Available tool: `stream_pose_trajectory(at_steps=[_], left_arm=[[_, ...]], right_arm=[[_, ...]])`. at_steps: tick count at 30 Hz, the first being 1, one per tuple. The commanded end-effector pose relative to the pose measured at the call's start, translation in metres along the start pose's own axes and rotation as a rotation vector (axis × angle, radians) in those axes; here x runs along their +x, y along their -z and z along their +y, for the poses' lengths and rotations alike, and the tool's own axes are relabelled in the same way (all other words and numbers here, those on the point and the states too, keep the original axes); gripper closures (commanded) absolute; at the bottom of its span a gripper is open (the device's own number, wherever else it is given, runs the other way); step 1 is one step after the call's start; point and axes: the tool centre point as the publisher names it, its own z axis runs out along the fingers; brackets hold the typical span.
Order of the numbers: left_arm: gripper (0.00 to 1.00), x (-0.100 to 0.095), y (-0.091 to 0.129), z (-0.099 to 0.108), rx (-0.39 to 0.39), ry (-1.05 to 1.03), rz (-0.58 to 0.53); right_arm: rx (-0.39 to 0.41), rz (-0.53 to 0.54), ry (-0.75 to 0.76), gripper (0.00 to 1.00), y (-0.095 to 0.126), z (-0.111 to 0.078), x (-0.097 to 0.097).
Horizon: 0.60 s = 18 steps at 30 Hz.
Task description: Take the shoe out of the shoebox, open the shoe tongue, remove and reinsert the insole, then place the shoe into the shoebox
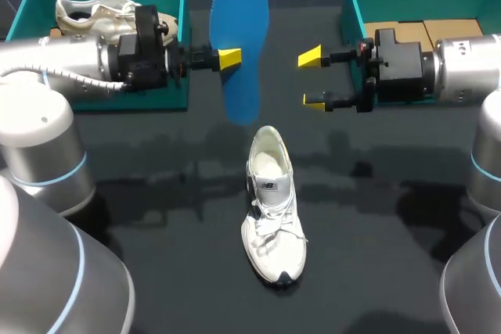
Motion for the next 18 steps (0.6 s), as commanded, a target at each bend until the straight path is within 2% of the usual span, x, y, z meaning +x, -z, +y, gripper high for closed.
stream_pose_trajectory(at_steps=[1,7,9,14,18], left_arm=[[1.00,0.0030,0.0007,-0.0020,-0.025,-0.107,-0.016],[1.00,0.0042,-0.0011,-0.0010,-0.013,-0.126,0.003],[1.00,0.0070,-0.0034,-0.0002,-0.005,-0.208,0.027],[1.00,0.0070,0.0012,-0.0044,0.069,-0.350,0.072],[1.00,0.0069,0.0057,-0.0063,0.088,-0.550,0.039]], right_arm=[[-0.001,-0.002,-0.001,0.00,-0.0018,0.0001,-0.0004],[-0.001,-0.002,-0.001,0.00,-0.0018,0.0001,-0.0004],[-0.001,-0.002,-0.001,0.00,-0.0018,0.0001,-0.0004],[-0.001,-0.002,-0.001,0.00,-0.0018,0.0001,-0.0004],[-0.001,-0.002,-0.001,0.00,-0.0018,0.0001,-0.0004]])
